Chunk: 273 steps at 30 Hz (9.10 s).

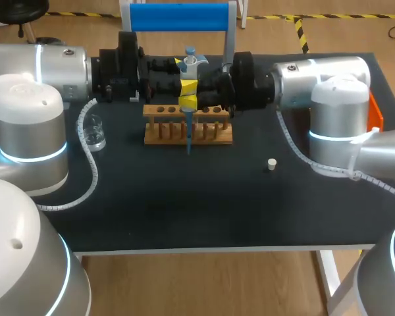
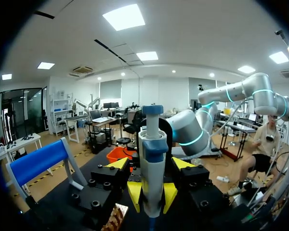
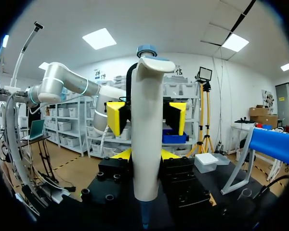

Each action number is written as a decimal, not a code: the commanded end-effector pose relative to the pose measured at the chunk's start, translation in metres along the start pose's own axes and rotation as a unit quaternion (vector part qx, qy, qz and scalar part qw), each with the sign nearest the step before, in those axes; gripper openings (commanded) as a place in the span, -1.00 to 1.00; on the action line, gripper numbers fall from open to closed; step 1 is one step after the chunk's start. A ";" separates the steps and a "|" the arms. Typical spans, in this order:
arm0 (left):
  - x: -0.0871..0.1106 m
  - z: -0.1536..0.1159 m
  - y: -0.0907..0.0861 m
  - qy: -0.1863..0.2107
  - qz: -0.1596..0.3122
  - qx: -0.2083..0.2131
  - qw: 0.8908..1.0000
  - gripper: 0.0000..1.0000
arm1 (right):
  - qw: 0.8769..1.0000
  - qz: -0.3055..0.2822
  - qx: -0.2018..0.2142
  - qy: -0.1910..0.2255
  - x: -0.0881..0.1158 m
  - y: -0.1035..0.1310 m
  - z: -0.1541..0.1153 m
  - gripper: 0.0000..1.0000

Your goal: Invert the test tube, pick up the pipette, mount the tip to pipette, aspirate from beaker and dispense into the tube, eject the tip, return the pipette, and cap with the stopper.

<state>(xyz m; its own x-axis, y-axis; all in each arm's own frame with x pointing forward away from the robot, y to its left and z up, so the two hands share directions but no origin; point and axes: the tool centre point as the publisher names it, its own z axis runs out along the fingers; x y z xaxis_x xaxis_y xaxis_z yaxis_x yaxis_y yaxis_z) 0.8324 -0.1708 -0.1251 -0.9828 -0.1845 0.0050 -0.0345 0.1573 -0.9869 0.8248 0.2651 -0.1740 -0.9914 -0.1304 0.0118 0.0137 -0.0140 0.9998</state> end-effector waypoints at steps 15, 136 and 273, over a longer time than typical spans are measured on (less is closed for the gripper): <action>0.000 0.001 0.001 -0.001 0.001 0.002 1.000 1.00 | 1.000 -0.003 0.001 0.002 -0.001 -0.002 -0.014 -1.00; 0.000 0.001 0.001 -0.001 0.001 0.002 1.000 1.00 | 0.998 -0.020 -0.015 -0.060 -0.033 0.065 -0.385 -1.00; -0.060 0.219 -0.059 0.021 -0.002 -0.013 1.000 1.00 | 0.999 -0.040 0.006 -0.001 -0.074 0.009 -0.441 -1.00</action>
<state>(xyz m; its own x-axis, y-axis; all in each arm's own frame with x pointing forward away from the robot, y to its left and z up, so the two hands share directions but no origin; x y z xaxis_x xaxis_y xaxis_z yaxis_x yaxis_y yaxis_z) 0.9206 -0.3341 -0.0943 -0.9899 -0.1412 0.0156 -0.0420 0.1863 -0.9816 0.9534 -0.1612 -0.1724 -0.9902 -0.1221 -0.0671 -0.0661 -0.0119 0.9977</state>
